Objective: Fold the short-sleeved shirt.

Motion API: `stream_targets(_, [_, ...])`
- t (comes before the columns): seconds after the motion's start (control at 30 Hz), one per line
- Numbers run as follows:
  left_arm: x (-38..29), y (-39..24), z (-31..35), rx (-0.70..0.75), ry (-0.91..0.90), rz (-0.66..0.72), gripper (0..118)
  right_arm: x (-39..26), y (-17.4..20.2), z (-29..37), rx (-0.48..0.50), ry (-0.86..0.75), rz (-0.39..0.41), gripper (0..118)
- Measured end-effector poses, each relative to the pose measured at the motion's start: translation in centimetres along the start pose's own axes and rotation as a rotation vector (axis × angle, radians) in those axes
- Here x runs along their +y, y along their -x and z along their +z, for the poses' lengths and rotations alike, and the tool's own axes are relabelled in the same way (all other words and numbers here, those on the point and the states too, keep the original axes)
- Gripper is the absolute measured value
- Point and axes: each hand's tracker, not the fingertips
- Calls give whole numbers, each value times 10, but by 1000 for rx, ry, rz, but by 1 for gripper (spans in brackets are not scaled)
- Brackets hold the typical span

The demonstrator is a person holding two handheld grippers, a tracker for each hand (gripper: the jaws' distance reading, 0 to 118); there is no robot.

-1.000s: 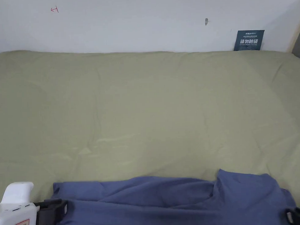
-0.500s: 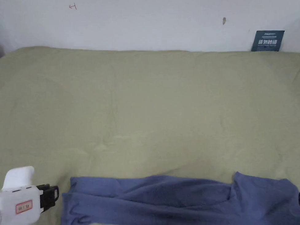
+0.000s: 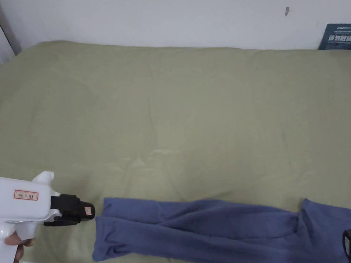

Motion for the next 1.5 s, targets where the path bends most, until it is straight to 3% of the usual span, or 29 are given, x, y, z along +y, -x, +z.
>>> stream_targets(0.07, [3, 3, -3, -55, 38, -2, 3, 0, -3, -4, 0, 23, -7, 0])
stream_targets(0.1, [3, 5, -5, -80, 43, -6, 15, -2, -5, -5, -2, 25, -15, 0])
stream_targets(0.17, [3, 10, -16, -136, 74, 26, 96, -3, -7, -8, -4, 38, -22, 0])
stream_targets(0.2, [0, 14, -21, -175, 83, 33, 118, -4, -8, -9, -6, 45, -23, 0])
stream_targets(0.3, [-1, 24, -33, -227, 71, 110, 118, -6, -7, -11, 5, 73, -33, 0])
stream_targets(0.5, [-12, 18, -63, -355, 120, 131, 118, -11, -4, -11, 14, 102, -26, 0])
stream_targets(0.63, [-17, 8, -71, -366, 141, 143, 115, -13, -3, -12, 22, 113, -30, 0])
stream_targets(0.67, [-17, 4, -70, -329, 137, 119, 102, -14, -3, -12, 24, 116, -27, 0])
stream_targets(0.73, [-17, 3, -64, -325, 122, 124, 7, -14, -3, -11, 31, 118, -30, 0])
stream_targets(0.8, [-17, 8, -68, -173, 67, 202, 7, -15, -2, -11, 44, 119, -31, 0])
stream_targets(0.93, [-20, 13, -64, -224, 68, 204, 7, -13, -1, -7, 55, 108, -27, 0])
stream_targets(1.27, [-26, 26, 25, -74, -124, 256, 7, -8, -10, -9, 66, 66, -14, 0])
stream_targets(1.5, [-33, -63, 35, -57, -121, 77, 7, -7, -13, -8, 71, 47, -21, 0])
